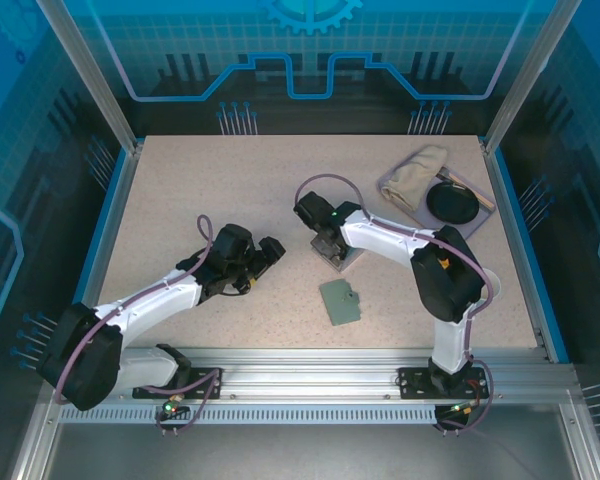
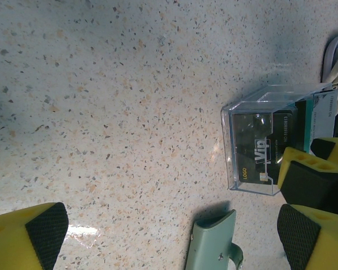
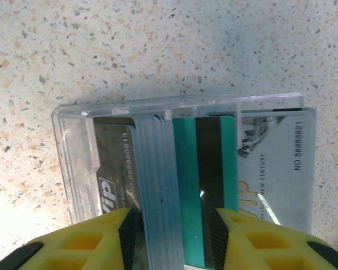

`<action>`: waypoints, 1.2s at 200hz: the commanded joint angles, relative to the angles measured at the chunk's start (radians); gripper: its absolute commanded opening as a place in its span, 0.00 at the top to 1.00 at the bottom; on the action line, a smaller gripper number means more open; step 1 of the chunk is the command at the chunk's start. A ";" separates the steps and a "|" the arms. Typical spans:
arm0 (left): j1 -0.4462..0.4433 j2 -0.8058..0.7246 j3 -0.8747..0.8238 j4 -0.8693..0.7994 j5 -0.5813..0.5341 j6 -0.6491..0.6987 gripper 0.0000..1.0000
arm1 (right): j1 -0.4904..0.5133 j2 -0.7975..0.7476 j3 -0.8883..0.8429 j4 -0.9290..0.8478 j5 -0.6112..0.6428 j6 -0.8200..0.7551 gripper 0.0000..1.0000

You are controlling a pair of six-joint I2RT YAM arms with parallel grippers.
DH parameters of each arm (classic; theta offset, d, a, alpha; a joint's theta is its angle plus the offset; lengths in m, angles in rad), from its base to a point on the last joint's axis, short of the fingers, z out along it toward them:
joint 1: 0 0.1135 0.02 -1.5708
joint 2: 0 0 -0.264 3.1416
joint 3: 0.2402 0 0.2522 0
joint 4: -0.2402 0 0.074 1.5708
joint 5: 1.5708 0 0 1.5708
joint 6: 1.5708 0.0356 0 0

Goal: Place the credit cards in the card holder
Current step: Rotate the storage box at the bottom-center of the table.

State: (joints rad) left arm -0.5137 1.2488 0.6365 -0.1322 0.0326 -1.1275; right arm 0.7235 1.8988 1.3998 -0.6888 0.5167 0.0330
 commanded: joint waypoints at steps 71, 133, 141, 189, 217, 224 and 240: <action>-0.009 0.009 0.014 0.008 0.025 0.004 0.01 | -0.072 -0.116 0.027 -0.025 -0.122 0.062 0.56; -0.030 0.091 0.080 0.041 0.089 0.042 0.01 | -0.337 -0.076 0.102 -0.031 -0.554 0.165 0.29; -0.035 0.103 0.089 0.045 0.095 0.044 0.01 | -0.363 -0.056 0.109 -0.039 -0.598 0.190 0.28; -0.048 0.157 0.113 0.078 0.134 0.047 0.01 | -0.420 0.008 0.071 -0.024 -0.788 0.243 0.27; -0.048 0.170 0.117 0.083 0.143 0.046 0.01 | -0.420 -0.015 0.017 -0.006 -0.850 0.260 0.28; -0.049 0.172 0.120 0.083 0.144 0.046 0.01 | -0.420 -0.025 0.000 0.001 -0.863 0.267 0.28; -0.049 0.174 0.120 0.081 0.144 0.045 0.01 | -0.419 -0.056 -0.041 0.016 -0.889 0.284 0.28</action>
State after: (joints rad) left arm -0.5549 1.4105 0.7219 -0.0681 0.1528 -1.0977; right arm 0.3084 1.8954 1.4128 -0.6785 -0.2687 0.2741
